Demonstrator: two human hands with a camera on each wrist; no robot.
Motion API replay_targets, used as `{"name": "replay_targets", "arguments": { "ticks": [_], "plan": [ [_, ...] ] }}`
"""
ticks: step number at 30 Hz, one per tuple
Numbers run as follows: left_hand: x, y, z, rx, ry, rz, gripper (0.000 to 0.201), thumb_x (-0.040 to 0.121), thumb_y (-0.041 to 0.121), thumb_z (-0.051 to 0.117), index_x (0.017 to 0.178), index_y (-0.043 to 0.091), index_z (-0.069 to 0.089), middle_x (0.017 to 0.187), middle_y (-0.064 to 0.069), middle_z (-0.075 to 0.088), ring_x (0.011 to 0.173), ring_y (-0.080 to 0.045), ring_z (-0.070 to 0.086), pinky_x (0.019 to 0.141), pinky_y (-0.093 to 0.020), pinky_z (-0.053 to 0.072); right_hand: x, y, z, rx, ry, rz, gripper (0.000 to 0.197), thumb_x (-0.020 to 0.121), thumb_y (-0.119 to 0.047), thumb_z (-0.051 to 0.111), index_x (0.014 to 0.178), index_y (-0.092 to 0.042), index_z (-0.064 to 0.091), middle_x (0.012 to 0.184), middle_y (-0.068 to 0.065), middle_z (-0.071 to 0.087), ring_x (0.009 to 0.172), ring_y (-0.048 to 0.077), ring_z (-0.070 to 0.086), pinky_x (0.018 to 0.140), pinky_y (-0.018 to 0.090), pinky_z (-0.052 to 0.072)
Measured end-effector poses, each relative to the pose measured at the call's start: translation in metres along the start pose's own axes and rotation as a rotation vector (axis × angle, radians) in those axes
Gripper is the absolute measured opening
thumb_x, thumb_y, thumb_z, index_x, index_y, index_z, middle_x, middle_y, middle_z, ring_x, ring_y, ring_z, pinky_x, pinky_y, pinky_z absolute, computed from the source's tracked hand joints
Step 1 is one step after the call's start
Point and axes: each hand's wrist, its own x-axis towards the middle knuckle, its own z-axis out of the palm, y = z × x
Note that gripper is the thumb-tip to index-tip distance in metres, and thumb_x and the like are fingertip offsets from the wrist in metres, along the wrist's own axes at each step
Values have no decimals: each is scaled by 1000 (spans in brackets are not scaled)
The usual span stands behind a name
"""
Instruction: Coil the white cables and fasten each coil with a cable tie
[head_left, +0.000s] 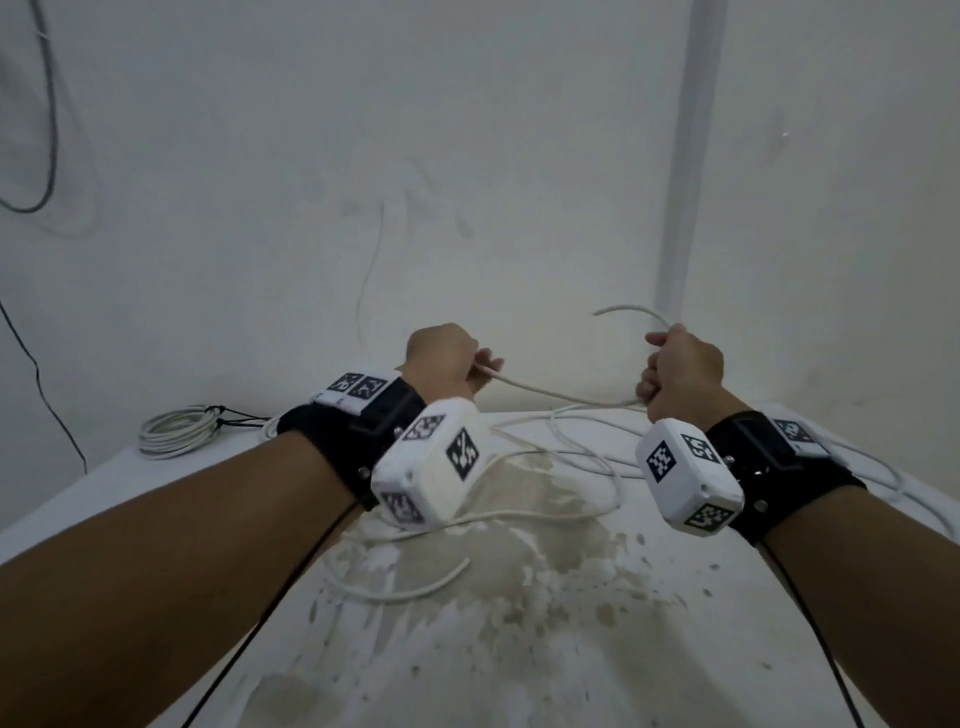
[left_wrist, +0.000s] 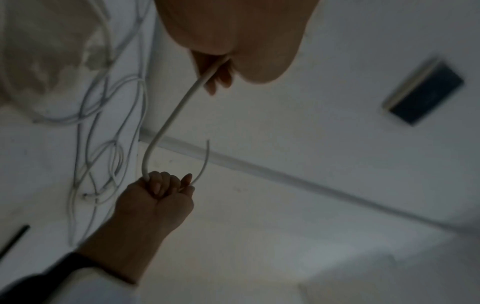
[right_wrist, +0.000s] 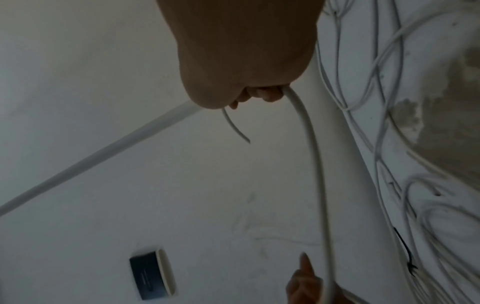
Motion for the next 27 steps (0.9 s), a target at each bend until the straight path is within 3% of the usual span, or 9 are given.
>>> {"name": "replay_targets", "arguments": {
  "ticks": [3,5,7,10,13,16,18,23,27],
  "plan": [
    [-20,-3,10,361,-225,77,18,103,3,38,95,-2,54,66,-7,48,50,-15,48,50,-31,58,12,0,-12,-60,15,-6,33,101,-27,46,73,-12,55,60,2,38,44,14,28,40,21,24],
    [-23,9,15,532,-301,177,23,104,14,45,103,-3,60,64,-4,46,45,-12,46,49,-27,56,13,0,-11,-32,-31,-16,36,102,-34,48,75,-11,55,55,1,36,42,14,26,42,23,25],
    [-20,28,18,710,-279,353,25,103,16,48,108,0,65,66,-3,47,45,-11,46,48,-23,53,10,0,-6,5,-121,-22,35,104,-33,46,80,-11,58,52,-2,34,39,12,25,41,21,25],
    [-5,51,14,968,-193,572,26,103,17,45,107,9,70,81,0,52,58,-12,50,44,-18,46,3,-2,8,49,-254,-53,30,105,-19,37,94,-11,64,53,-4,37,40,10,26,40,20,26],
    [18,59,-3,1117,-123,722,29,105,21,41,108,14,70,90,1,59,71,-11,52,56,-20,41,-9,-4,27,128,-350,-76,25,98,-6,37,99,-10,62,54,-2,43,40,11,29,40,19,27],
    [36,54,-20,1158,-64,788,27,106,24,39,103,14,64,95,-2,61,81,-15,55,66,-27,41,-31,-3,51,207,-458,-72,14,100,-15,46,99,-10,59,53,-3,34,39,10,23,37,20,19],
    [44,51,-26,1151,-47,825,24,106,24,38,100,15,60,94,1,60,86,-16,55,71,-27,41,-46,-1,71,214,-546,-86,18,103,-25,48,100,-11,59,50,-5,31,38,8,21,36,21,17],
    [52,62,-27,951,-137,995,19,104,18,42,93,15,57,76,4,57,70,-13,51,65,-24,42,-69,8,118,137,-731,-71,21,105,-33,45,97,-17,57,48,-7,25,40,10,19,38,21,18],
    [61,69,-30,837,-130,985,17,101,17,49,91,14,62,68,2,56,62,-13,50,57,-24,41,-61,29,143,-79,-639,-198,35,105,-40,41,96,-12,61,49,-5,35,36,10,29,39,23,27]
  ]
}}
